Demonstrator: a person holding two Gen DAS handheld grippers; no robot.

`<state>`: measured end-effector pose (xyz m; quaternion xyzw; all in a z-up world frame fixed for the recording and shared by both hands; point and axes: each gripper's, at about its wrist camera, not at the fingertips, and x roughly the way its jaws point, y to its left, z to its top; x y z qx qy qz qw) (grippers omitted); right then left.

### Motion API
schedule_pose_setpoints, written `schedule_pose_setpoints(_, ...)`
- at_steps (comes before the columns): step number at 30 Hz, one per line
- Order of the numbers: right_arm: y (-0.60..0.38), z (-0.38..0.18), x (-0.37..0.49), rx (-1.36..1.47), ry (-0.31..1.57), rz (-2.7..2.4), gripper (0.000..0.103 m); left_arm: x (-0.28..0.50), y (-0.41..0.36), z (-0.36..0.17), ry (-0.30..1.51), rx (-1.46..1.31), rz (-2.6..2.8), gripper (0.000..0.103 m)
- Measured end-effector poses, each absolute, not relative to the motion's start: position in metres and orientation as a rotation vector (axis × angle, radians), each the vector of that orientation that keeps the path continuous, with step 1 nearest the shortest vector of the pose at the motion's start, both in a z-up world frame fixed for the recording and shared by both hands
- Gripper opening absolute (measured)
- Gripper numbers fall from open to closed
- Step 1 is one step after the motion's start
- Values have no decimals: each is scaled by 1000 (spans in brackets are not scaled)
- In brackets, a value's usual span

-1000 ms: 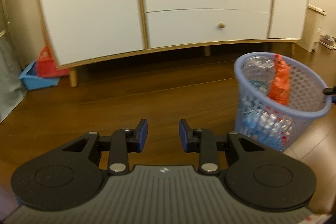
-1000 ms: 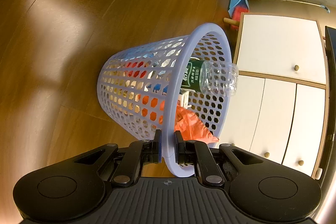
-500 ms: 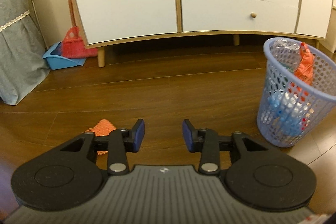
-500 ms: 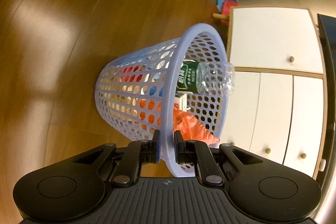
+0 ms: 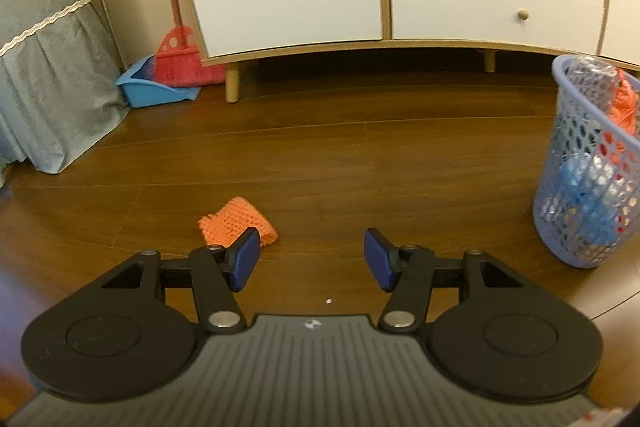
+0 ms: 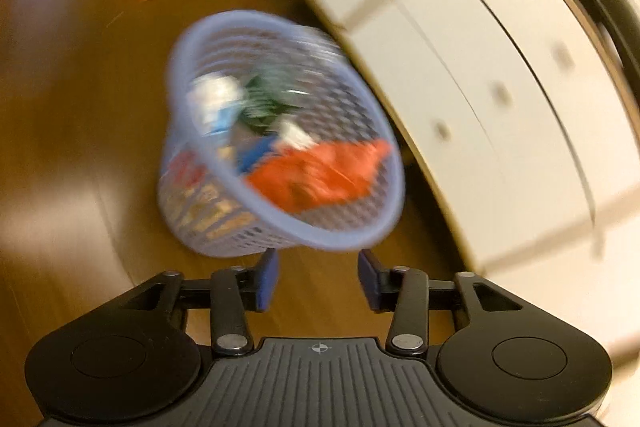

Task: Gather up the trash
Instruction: 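Move the open left tool to the orange foam net while the right tool carries the wastebasket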

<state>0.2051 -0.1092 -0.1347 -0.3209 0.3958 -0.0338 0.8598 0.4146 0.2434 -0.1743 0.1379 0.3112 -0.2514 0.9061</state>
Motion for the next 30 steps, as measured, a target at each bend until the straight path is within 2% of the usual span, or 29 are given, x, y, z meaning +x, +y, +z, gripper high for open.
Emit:
schedule_pose_setpoints(12,-212,-105,233,493,810,-277,43,435,257,-196,667,280,-442,57)
schedule_pose_setpoints(20,-225,-117,266,674,840,-337,41,451,261,-211,685,289,-413,58)
schedule_pose_setpoints(25,-230,-130,271,751,850,-350,17,458,261,-222,696,301,-415,63)
schedule_pose_setpoints(30,-231,-130,276,744,827,-431,12,467,262,-231,710,299,-415,63)
